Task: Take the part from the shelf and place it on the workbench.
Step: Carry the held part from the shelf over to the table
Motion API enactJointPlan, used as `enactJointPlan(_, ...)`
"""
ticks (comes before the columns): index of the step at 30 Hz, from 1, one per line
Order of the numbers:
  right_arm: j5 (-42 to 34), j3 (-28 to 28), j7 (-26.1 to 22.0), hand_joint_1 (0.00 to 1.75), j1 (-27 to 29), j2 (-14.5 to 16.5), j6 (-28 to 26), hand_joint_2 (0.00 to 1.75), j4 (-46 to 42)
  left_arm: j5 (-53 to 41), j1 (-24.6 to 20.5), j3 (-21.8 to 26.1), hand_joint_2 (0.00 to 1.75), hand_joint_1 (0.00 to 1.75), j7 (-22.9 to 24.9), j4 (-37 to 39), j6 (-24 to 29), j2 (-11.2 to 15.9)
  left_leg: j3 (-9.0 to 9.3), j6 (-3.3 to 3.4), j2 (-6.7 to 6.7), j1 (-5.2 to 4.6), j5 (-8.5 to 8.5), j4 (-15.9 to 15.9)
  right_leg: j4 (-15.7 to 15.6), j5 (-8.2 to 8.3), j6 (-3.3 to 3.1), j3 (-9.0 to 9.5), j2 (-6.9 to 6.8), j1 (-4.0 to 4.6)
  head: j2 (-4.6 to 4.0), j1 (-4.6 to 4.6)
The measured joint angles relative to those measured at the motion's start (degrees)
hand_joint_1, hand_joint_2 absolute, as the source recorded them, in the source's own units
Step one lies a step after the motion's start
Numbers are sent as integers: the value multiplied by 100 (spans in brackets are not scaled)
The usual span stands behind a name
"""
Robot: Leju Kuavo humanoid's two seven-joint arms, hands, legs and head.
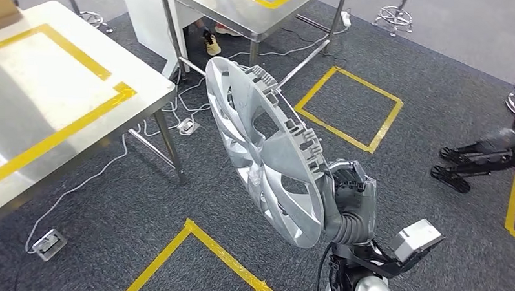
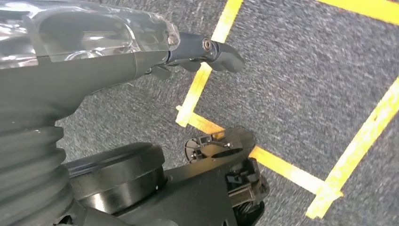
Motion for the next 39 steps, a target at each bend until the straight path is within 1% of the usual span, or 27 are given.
enactJointPlan(1, -3, 1, 0, 175, 3, 0, 0, 175, 1, 0, -1, 0, 175, 0, -2, 0, 2, -1, -2, 20, -67, -8, 6, 0, 387, -160, -1, -174, 63, 0, 0, 35)
enactJointPlan(2, -4, 2, 0, 175, 8, -1, 0, 175, 2, 0, -2, 0, 175, 0, -3, 0, 2, -1, -2, 33, -138, -20, 11, 1, 671, -238, -13, -308, 92, 2, 0, 69)
enactJointPlan(3, -6, 4, 0, 175, 13, -2, 0, 175, 3, 1, -1, 0, 175, 0, -3, 0, 2, 0, 0, 44, -212, -35, 16, 1, 775, -207, -38, -369, 109, 6, 0, 103)
enactJointPlan(4, -7, 5, 0, 175, 16, -3, 0, 175, 3, 1, 0, 0, 175, 0, -3, 0, 3, 1, 4, 51, -284, -50, 20, 2, 663, -70, -75, -335, 129, 12, 0, 134)
enactJointPlan(6, -7, 6, 0, 175, 11, -5, 0, 175, 2, 1, 2, 0, 175, 0, -3, -1, 4, -2, 15, 58, -414, -72, 27, 1, -42, 358, -181, -51, 249, 37, 0, 173)
enactJointPlan(7, -7, 6, 0, 175, 6, -5, 0, 175, 0, 1, 0, 0, 175, 0, -3, -1, 4, -5, 9, 52, -470, -79, 32, 4, -411, 513, -228, 106, 329, 47, 0, 174)
enactJointPlan(9, -7, 7, -2, 175, -8, -9, 0, 175, -3, 1, -1, 0, 175, 0, -3, -1, 4, -17, -27, 9, -559, -59, 56, 5, -808, 616, -273, 273, 430, 78, 0, 166)
enactJointPlan(11, -7, 6, -4, 175, -17, -14, 0, 175, -3, 3, 6, 0, 175, 0, -3, -1, 2, -22, -55, -58, -629, -40, 97, -24, -887, 636, -275, 300, 371, 92, 0, 178)
enactJointPlan(12, -7, 6, -4, 175, -23, -15, 0, 175, -2, 3, 11, 0, 175, 0, -4, -1, 2, -17, -64, -84, -574, -48, 81, -24, -948, 669, -284, 319, 322, 82, 0, 185)
enactJointPlan(14, -7, 6, -6, 175, -33, -11, 0, 175, -4, 5, 11, 0, 175, 0, -5, -2, 1, -10, -194, -143, -319, -57, -131, 224, -1072, 741, -299, 352, 213, 45, 0, 132)
enactJointPlan(15, -7, 5, -7, 175, -36, -10, 0, 175, -3, 6, 8, 0, 175, 0, -5, -2, 0, -6, -332, -174, -168, -40, -325, 532, -1102, 760, -306, 359, 160, 36, 0, 90)
enactJointPlan(17, -8, 5, -9, 175, -30, -12, 0, 175, 5, 7, 7, 0, 175, 0, -5, -2, 0, -4, -625, -247, -83, 14, -621, 1195, -1099, 761, -301, 356, 37, 32, 0, 15)
enactJointPlan(18, -9, 5, -9, 175, -26, -14, 0, 175, 14, 7, 10, 0, 175, 0, -5, -2, 0, -2, -682, -276, -77, 33, -636, 1344, -1090, 753, -291, 356, -26, 30, 0, -10)
enactJointPlan(19, -10, 5, -9, 175, -25, -15, 0, 175, 22, 7, 13, 0, 175, 0, -5, -2, 0, 0, -630, -301, -61, 47, -541, 1273, -1078, 742, -275, 356, -83, 27, 0, -37)
enactJointPlan(21, -10, 5, -9, 175, -27, -15, 1, 175, 30, 7, 13, 0, 175, 0, -5, -2, 0, 5, -271, -327, 88, 58, -201, 622, -1038, 706, -223, 360, -180, 18, 0, -81)
enactJointPlan(23, -9, 7, -9, 175, -32, -15, 3, 175, 31, 6, 9, 0, 175, 0, -7, -2, 0, 7, 22, -272, 303, 24, -25, 63, -979, 665, -158, 353, -248, 38, 0, -118)
enactJointPlan(24, -9, 9, -9, 175, -33, -15, 3, 175, 31, 6, 11, 0, 175, 0, -7, -2, 0, 8, 64, -223, 362, 3, -27, -34, -959, 653, -135, 351, -280, 50, 0, -117)
enactJointPlan(26, -9, 13, -9, 175, -35, -16, 4, 175, 31, 5, 17, 0, 175, 0, -5, -1, 0, 11, 51, -118, 284, -24, -21, -40, -953, 649, -106, 359, -358, 50, 0, -102)
enactJointPlan(28, -11, 16, -9, 175, -35, -17, 4, 175, 31, 3, 17, 0, 175, 0, -4, 0, 0, 13, 46, -45, 172, -17, 4, -50, -881, 558, -49, 346, -292, 24, 0, -79)
enactJointPlan(29, -12, 17, -9, 175, -34, -17, 4, 175, 31, 2, 14, 0, 175, 0, -4, 0, 0, 13, 46, -13, 116, -7, 18, -55, -715, 430, -20, 285, -186, 10, 0, -62)
enactJointPlan(31, -16, 21, -9, 175, -29, -19, 5, 175, 31, -1, 9, 0, 175, 0, -3, 0, 0, 11, 41, 34, 2, -7, 35, -59, -10, 31, 8, -11, 39, -3, 0, 5)
enactJointPlan(32, -20, 21, -9, 175, -24, -20, 6, 175, 32, 0, 7, 0, 175, 0, -2, 0, 0, 10, 36, 52, -59, -16, 42, -58, 418, -152, 4, -201, 85, -3, 0, 39)
enactJointPlan(33, -22, 22, -9, 175, -17, -21, 7, 175, 33, 0, 8, 0, 175, 0, -1, 0, 0, 10, 30, 65, -124, -29, 49, -58, 743, -254, -9, -349, 103, -1, 0, 70)
enactJointPlan(34, -25, 23, -9, 175, -10, -21, 7, 175, 34, 0, 9, 0, 175, 0, 0, 0, 0, 11, 27, 76, -191, -42, 56, -58, 864, -234, -32, -409, 111, 1, 0, 99)
enactJointPlan(35, -26, 23, -9, 175, -5, -22, 7, 175, 34, 0, 10, 0, 175, 0, 1, 0, 0, 12, 27, 83, -261, -57, 63, -57, 737, -93, -67, -358, 124, 5, 0, 126)
enactJointPlan(37, -26, 23, -9, 175, -9, -22, 7, 175, 34, 0, 10, 0, 175, 0, 2, -1, -1, 8, 36, 88, -390, -77, 75, -58, -36, 349, -171, -12, 245, 25, 0, 168)
enactJointPlan(39, -30, 23, -9, 175, -17, -22, 9, 175, 31, -1, 3, 0, 175, 0, 2, -1, -1, -2, 15, 59, -495, -76, 99, -55, -717, 603, -265, 292, 434, 45, 0, 168)
